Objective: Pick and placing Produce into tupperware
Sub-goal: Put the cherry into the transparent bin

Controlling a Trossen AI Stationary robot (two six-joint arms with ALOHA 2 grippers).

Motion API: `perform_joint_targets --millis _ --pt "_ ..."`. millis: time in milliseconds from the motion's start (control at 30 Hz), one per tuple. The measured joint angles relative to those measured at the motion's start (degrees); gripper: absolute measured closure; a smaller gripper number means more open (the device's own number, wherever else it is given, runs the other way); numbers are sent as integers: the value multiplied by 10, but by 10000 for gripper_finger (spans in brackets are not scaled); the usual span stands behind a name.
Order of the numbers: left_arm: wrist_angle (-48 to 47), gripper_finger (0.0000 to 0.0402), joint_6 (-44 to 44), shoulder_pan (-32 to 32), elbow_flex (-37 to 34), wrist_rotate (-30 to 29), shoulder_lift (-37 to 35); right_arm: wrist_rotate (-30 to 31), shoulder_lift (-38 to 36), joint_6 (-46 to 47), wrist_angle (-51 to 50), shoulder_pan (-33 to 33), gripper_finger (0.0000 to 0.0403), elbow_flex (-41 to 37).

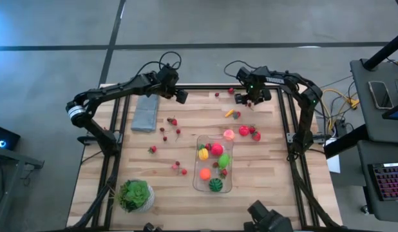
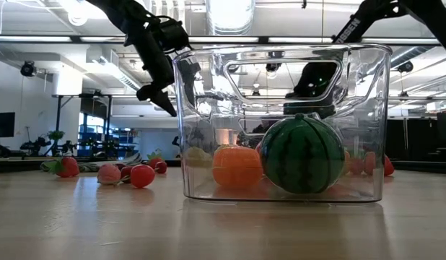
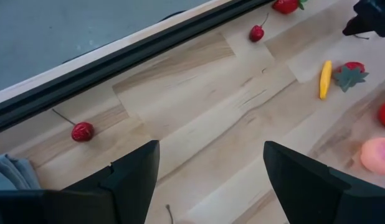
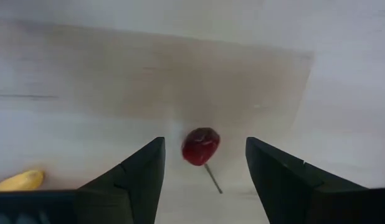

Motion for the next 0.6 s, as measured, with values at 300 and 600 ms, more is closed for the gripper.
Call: perform_joint_targets --millis 300,600 --pt "-1 130 0 0 0 2 0 -2 5 2 2 0 197 -2" --pt "-1 130 14 0 0 1 0 -2 5 0 8 0 266 -2"
